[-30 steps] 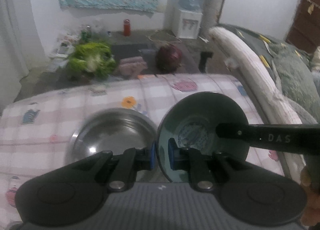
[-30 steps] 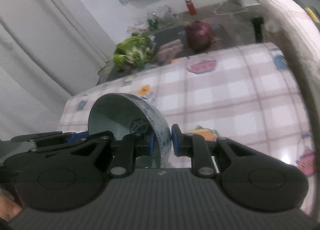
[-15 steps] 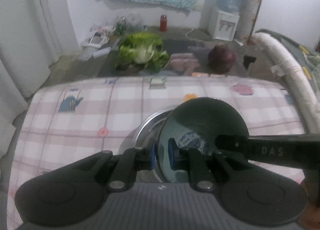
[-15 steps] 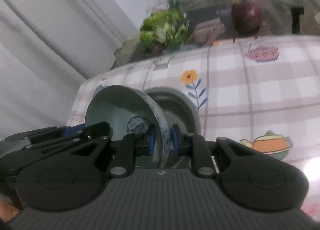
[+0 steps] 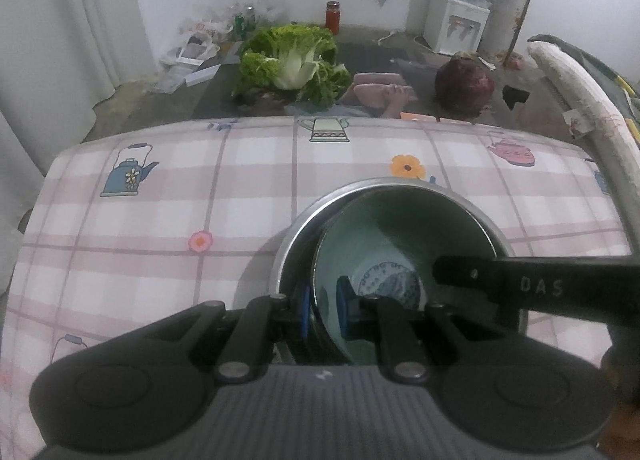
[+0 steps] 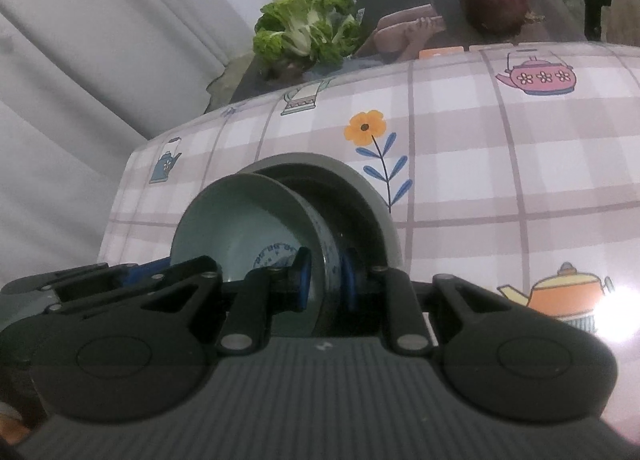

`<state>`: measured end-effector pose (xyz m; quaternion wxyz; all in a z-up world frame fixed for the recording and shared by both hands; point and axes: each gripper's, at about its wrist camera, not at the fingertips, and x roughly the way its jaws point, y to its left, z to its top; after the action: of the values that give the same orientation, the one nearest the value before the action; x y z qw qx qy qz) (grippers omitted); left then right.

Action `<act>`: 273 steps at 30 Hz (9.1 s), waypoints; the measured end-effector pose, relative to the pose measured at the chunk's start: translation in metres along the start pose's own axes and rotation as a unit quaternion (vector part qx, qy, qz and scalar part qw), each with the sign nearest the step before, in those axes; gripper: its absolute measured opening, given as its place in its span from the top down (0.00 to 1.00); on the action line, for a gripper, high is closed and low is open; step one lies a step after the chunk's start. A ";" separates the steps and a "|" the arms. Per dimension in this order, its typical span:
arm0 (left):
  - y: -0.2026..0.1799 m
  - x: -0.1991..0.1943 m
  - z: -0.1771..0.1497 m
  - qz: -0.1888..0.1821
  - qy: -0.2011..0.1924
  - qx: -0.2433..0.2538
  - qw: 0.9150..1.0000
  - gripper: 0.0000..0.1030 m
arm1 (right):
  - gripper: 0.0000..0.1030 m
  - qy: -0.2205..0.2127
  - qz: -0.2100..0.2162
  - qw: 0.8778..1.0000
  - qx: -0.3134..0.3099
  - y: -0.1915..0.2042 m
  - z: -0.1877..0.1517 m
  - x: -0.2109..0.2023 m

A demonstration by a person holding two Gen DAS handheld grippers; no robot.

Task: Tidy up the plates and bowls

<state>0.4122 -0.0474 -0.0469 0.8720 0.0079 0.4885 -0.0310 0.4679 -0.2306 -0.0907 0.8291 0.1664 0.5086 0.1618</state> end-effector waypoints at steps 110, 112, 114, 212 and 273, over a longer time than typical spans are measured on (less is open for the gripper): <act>0.197 -0.143 -0.279 0.044 -0.074 -0.165 0.983 0.85 | 0.56 -0.112 0.035 0.993 0.032 0.147 -0.311 -0.083; 0.198 -0.145 -0.281 0.035 -0.075 -0.167 0.982 0.85 | 0.55 -0.121 0.014 0.991 0.050 0.132 -0.311 -0.086; 0.197 -0.147 -0.284 0.031 -0.075 -0.165 0.983 0.85 | 0.54 -0.123 0.018 0.990 0.073 0.119 -0.310 -0.090; 0.146 -0.177 -0.325 0.047 -0.045 -0.056 0.996 0.77 | 0.89 -0.076 0.022 0.994 -0.074 0.144 -0.344 -0.094; 0.126 -0.175 -0.308 0.084 -0.037 -0.030 0.995 0.75 | 0.87 -0.101 -0.013 0.990 -0.101 0.147 -0.345 -0.100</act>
<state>0.0670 0.1002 -0.0611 0.8890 0.0217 0.4538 0.0563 0.1014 -0.1050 -0.0947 0.8910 0.0908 0.4054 0.1834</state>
